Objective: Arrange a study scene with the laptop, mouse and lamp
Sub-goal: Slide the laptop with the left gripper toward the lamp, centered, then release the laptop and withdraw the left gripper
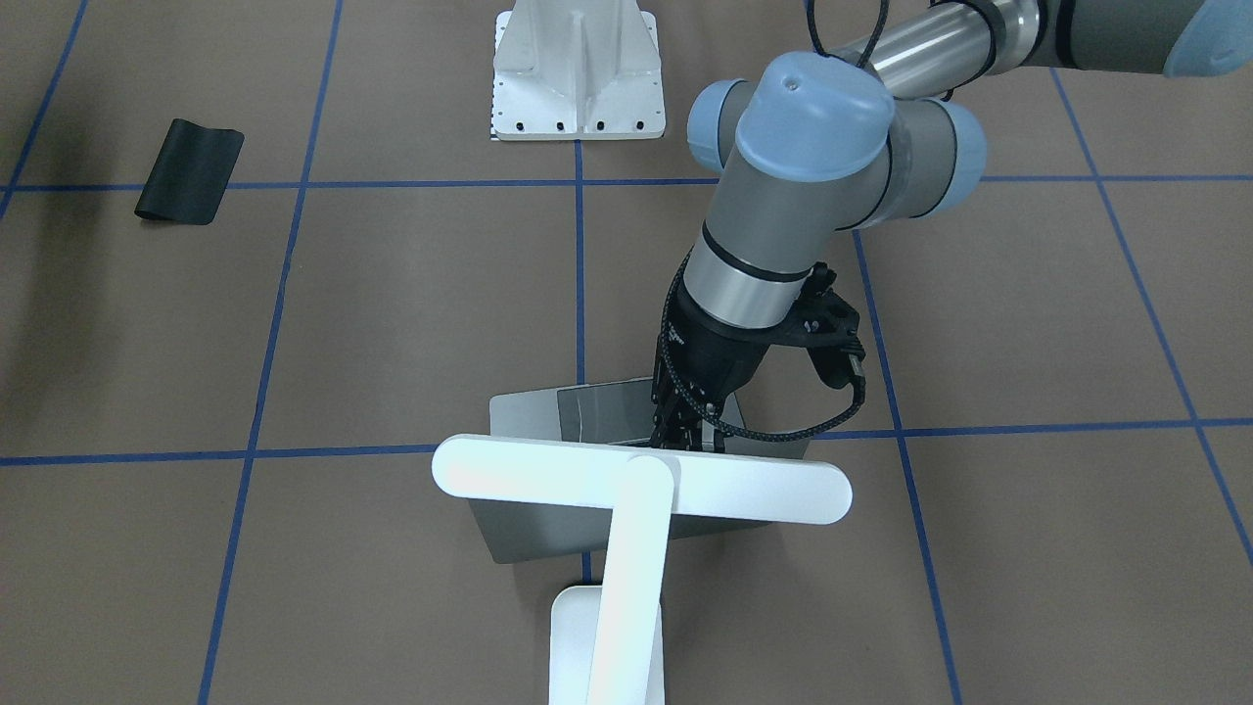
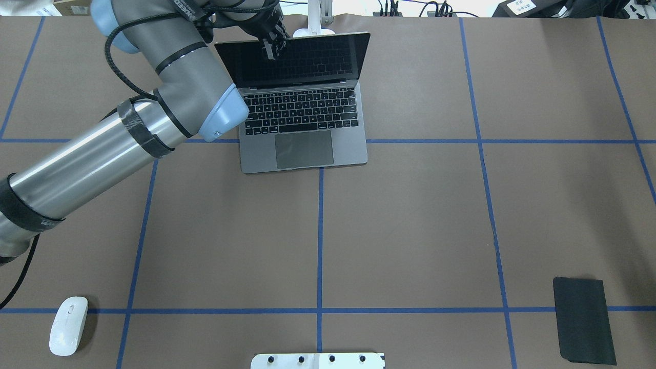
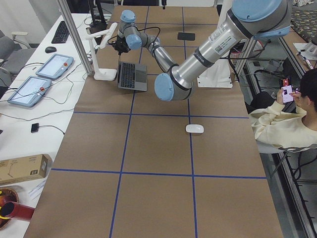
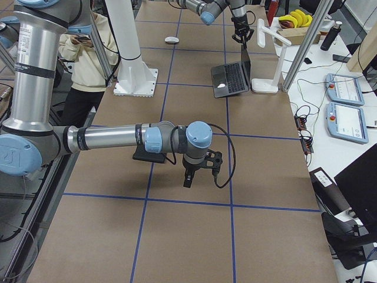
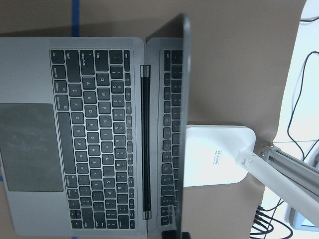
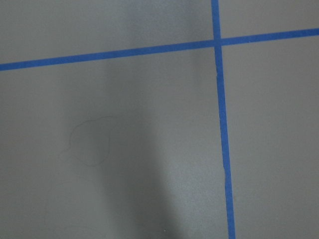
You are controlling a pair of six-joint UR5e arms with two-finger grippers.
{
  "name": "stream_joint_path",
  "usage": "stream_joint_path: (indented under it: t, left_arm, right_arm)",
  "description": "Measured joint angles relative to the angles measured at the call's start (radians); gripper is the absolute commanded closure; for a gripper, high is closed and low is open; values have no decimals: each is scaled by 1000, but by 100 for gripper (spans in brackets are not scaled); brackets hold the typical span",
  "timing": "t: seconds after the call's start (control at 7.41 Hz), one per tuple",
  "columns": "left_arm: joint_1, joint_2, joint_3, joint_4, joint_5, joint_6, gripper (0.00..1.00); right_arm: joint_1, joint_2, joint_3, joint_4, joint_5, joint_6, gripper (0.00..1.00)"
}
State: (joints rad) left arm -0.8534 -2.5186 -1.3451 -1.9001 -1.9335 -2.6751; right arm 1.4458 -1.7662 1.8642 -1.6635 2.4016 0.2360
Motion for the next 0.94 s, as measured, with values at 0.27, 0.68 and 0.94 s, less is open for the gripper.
stream_joint_path:
  t: [0.27,0.68,0.94]
  left_arm:
    - [-3,1,23,-9,-1,141,100]
    - [-17,34,-2,-12,-41,276,0]
    - [-22,178,-163,-12,-72,347,0]
  right_arm:
    - [-1,5,-2,-1,1,1,0]
    - [-1,7,-3,-3,1,1,0]
    - [-1,8,-3,-4,1,2,0]
